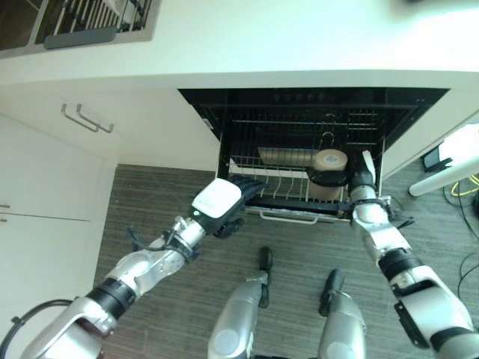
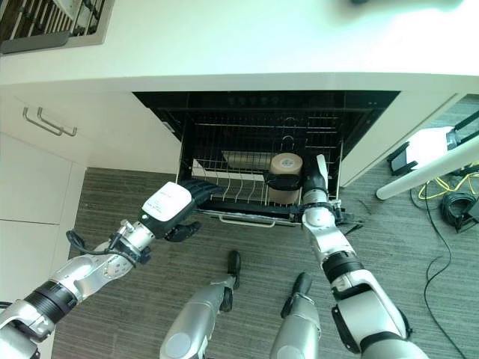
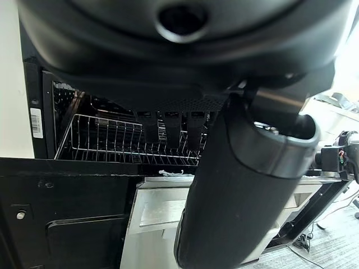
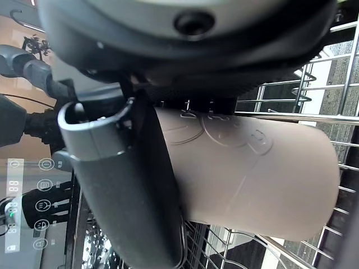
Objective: Place the dishes in the dishwasher.
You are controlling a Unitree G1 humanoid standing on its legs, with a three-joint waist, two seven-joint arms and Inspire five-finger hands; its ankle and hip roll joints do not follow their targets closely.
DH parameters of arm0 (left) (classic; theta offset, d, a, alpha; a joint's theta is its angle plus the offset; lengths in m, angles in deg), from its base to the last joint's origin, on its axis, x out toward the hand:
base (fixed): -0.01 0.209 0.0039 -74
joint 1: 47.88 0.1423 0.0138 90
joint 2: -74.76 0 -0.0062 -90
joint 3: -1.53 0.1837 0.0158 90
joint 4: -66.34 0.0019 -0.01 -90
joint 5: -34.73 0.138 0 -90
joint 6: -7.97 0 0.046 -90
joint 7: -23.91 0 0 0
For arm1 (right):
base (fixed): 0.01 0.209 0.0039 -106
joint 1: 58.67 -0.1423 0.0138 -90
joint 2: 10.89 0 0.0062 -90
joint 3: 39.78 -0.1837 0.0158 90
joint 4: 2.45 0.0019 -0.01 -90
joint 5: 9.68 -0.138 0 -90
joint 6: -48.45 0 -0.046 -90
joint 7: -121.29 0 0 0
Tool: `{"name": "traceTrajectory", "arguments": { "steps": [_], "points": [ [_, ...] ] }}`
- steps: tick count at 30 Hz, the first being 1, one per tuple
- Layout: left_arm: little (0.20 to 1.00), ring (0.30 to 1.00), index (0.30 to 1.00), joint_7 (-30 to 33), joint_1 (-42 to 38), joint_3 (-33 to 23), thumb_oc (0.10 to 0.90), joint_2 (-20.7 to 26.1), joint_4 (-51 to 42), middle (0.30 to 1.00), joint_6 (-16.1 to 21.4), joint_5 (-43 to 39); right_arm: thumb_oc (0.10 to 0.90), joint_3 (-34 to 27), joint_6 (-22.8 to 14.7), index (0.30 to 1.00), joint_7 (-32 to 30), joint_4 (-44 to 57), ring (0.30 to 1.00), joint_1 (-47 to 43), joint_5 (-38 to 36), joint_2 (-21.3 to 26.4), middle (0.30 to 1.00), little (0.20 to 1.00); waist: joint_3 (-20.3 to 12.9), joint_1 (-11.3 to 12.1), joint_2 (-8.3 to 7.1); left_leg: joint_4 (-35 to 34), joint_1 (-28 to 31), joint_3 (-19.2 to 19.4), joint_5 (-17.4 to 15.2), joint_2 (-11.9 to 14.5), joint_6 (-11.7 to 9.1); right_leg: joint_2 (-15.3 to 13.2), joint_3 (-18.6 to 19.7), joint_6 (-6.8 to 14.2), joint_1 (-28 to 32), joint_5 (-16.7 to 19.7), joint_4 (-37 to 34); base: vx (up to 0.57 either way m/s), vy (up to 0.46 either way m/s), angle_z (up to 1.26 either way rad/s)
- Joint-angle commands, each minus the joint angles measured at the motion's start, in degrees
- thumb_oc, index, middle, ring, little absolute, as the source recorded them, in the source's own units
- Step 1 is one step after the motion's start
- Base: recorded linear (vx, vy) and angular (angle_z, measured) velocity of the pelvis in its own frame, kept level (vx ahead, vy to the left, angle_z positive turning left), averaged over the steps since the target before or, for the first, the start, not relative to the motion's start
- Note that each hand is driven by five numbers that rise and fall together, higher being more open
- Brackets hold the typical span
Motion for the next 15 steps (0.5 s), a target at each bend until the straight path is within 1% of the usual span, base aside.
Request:
{"name": "traceTrajectory", "arguments": {
  "steps": [1,2,3,6,9,10,11,12,13,14,15],
  "points": [
    [0.9,0.9,0.9,3.58,-0.84,-2.97,0.8,-1.37,-3.62,0.9,0.99,-1.88,0.4,-1.51,1.08,0.3,-5.38,-3.49,0.3,4.22,3.07,2.28,0.3,0.3,-2.1,-1.14,1.64,6.66,0.27,7.0,-14.48,4.11,-0.28,0.82,2.42,0.29,-1.01,-3.03,-2.66,0.0,0.0,0.0],
    [0.9,0.9,0.9,3.94,-0.72,-2.97,0.8,-1.46,-3.37,0.9,1.06,-1.77,0.4,-1.13,1.25,0.3,-5.59,-3.8,0.3,5.07,3.88,1.94,0.3,0.3,-2.13,-1.32,1.66,6.66,0.13,7.17,-14.47,4.25,-0.3,0.86,2.45,0.27,-1.21,-2.95,-2.66,0.0,0.0,0.0],
    [0.9,0.9,0.9,4.26,-0.46,-2.98,0.8,-1.82,-3.13,0.9,1.07,-1.34,0.8,-0.75,1.46,0.9,-6.05,-4.25,0.9,6.16,4.83,1.63,0.9,0.9,-1.86,-1.57,1.52,6.66,0.53,7.39,-14.76,4.22,-0.33,0.74,2.52,0.42,-0.95,-3.17,-2.66,0.0,0.0,0.0],
    [0.9,0.9,0.9,4.35,0.39,-3.1,0.8,-2.29,-3.85,0.9,0.41,-0.79,0.8,-0.38,1.61,0.9,-7.03,-4.53,0.9,8.41,6.03,1.77,0.9,0.9,-1.7,-2.0,1.52,6.66,0.62,7.61,-14.79,4.35,-0.32,0.76,2.59,0.46,-0.94,-3.13,-2.66,0.0,0.0,0.0],
    [0.9,0.9,0.9,4.04,1.22,-3.52,0.8,-2.46,-4.49,0.9,0.35,-0.62,0.8,-1.03,-1.84,0.9,-9.08,-4.17,0.9,9.22,5.82,2.13,0.9,0.9,-2.07,-2.05,1.69,6.66,0.77,7.72,-14.84,4.38,-0.25,0.71,2.46,0.53,-0.83,-3.09,-2.66,0.0,0.0,0.0],
    [0.9,0.9,0.9,4.05,1.26,-3.49,0.8,-2.48,-4.47,0.9,0.33,-0.62,0.8,-1.06,-2.23,0.9,-9.21,-4.13,0.9,9.14,5.85,2.13,0.9,0.9,-2.1,-2.06,1.7,6.66,0.79,7.73,-14.85,4.39,-0.25,0.72,2.46,0.53,-0.81,-3.1,-2.66,0.0,0.0,0.0],
    [0.9,0.9,0.9,4.11,1.48,-3.43,0.8,-2.71,-4.29,0.9,0.33,-0.53,0.8,-1.35,-5.01,0.9,-9.44,-3.71,0.9,8.91,5.77,2.1,0.9,0.9,-2.25,-2.13,1.79,6.66,0.94,7.75,-14.9,4.4,-0.28,0.71,2.51,0.54,-0.74,-3.12,-2.66,0.0,0.0,0.0],
    [0.9,0.9,0.9,3.96,1.49,-3.43,0.8,-2.86,-4.29,0.9,0.26,-0.55,0.8,-1.49,-6.0,0.9,-9.6,-3.2,0.9,8.75,5.41,1.99,0.9,0.9,-2.35,-2.16,1.84,6.66,1.03,7.8,-14.92,4.39,-0.29,0.71,2.54,0.55,-0.69,-3.15,-2.66,0.0,0.0,0.0],
    [0.9,0.9,0.9,3.92,1.8,-3.33,0.8,-3.27,-4.31,0.9,0.03,-0.47,0.8,-1.93,-8.89,0.9,-10.02,-1.78,0.9,8.5,4.68,1.81,0.9,0.9,-2.53,-2.27,1.96,6.66,1.26,7.91,-14.97,4.41,-0.35,0.64,2.56,0.61,-0.52,-3.21,-2.66,0.0,0.0,0.0],
    [0.9,0.9,0.9,3.95,1.99,-3.35,0.8,-3.4,-4.29,0.9,0.0,-0.44,0.8,-2.22,-10.16,0.9,-10.29,-0.89,0.9,8.54,4.32,1.81,0.9,0.9,-2.6,-2.33,2.02,6.66,1.36,7.94,-15.0,4.4,-0.36,0.61,2.58,0.64,-0.45,-3.24,-2.66,0.03,0.03,-0.01],
    [0.9,0.9,0.9,3.83,2.42,-3.46,0.8,-3.65,-4.41,0.9,-0.16,-0.33,0.8,-2.91,-12.38,0.9,-10.54,1.22,0.9,8.89,3.91,1.91,0.9,0.9,-2.84,-2.49,2.08,6.66,1.56,7.99,-15.08,4.38,-0.35,0.57,2.65,0.66,-0.3,-3.33,-2.66,0.0,0.0,0.0]
  ]
}}
